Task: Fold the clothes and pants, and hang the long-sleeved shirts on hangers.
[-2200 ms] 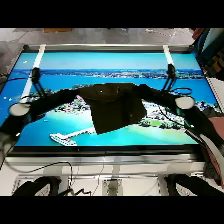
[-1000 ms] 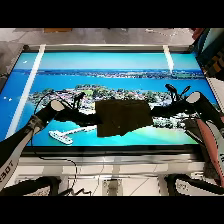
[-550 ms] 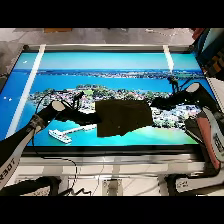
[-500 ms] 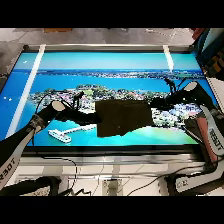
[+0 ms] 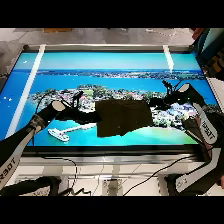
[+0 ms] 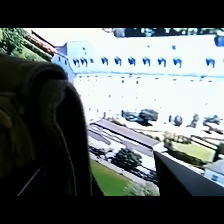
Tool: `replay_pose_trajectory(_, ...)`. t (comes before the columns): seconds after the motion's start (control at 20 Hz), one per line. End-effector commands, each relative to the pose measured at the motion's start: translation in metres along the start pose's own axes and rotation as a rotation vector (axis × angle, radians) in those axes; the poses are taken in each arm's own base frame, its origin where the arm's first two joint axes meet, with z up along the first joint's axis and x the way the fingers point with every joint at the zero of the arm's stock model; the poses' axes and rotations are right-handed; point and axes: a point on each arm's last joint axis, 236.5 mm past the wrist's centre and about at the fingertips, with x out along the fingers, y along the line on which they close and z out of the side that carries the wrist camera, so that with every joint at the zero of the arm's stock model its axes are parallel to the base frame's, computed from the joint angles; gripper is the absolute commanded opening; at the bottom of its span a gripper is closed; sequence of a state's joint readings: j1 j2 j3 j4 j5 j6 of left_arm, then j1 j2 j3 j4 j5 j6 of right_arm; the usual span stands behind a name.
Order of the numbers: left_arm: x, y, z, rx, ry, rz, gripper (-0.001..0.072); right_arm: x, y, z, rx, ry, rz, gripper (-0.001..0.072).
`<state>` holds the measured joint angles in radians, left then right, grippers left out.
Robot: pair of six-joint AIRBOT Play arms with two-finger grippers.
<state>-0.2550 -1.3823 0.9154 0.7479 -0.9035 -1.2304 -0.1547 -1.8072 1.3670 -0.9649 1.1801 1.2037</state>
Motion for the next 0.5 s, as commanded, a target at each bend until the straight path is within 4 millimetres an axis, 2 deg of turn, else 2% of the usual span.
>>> replay_pose_trajectory(0.0,-0.001,0.009,0.024,0.0,-0.1,0.037,0.0706,0.025,0.031,-0.033,0.041,0.161,0.202,0.0677)
replay_pose_trajectory(0.15,-0.003,0.017,0.036,0.013,-0.153,0.071,0.0706,0.033,0.055,-0.05,0.008,0.241,0.283,0.0676)
replay_pose_trajectory(0.3,0.002,0.031,0.034,0.041,-0.136,0.117,0.0705,0.04,0.084,-0.066,-0.126,0.298,0.327,0.0676)
replay_pose_trajectory(0.45,0.002,0.034,0.033,0.05,-0.13,0.127,0.0705,0.03,0.09,-0.055,-0.225,0.28,0.315,0.0677)
